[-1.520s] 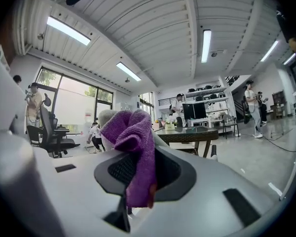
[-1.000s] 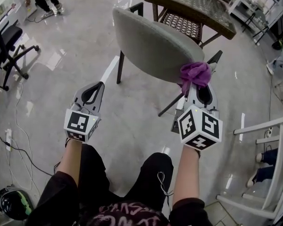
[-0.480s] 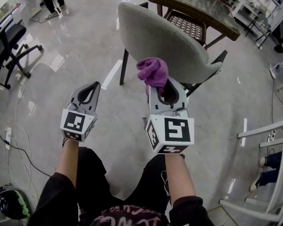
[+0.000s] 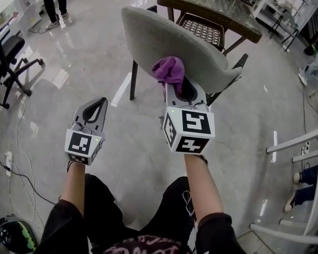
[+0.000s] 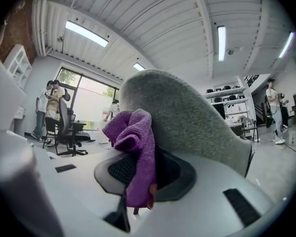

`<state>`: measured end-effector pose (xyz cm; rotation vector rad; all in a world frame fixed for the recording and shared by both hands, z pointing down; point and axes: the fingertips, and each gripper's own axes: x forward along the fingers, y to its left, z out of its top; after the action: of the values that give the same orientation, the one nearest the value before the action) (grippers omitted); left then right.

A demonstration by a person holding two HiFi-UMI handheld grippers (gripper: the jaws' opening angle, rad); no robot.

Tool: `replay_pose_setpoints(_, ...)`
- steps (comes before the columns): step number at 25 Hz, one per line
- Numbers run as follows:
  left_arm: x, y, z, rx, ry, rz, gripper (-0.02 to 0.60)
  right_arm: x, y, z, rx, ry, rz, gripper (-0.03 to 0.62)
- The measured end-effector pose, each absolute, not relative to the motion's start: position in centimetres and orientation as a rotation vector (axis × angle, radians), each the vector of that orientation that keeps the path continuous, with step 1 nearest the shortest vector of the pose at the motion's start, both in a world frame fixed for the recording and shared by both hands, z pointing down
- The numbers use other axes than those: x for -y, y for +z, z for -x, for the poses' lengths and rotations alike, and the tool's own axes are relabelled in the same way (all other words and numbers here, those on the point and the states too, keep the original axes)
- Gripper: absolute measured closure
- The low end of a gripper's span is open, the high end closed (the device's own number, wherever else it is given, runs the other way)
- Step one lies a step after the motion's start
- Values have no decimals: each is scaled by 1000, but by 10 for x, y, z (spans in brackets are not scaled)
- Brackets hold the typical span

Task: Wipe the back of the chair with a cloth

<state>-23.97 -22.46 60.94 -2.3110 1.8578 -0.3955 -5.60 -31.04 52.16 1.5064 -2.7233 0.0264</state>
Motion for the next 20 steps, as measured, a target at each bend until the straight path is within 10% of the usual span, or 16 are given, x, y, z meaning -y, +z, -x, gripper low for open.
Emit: replay_pose_setpoints(20,252,656,160,-1670,-509,2432,572,351,547,-118,2561,95,-1823,500)
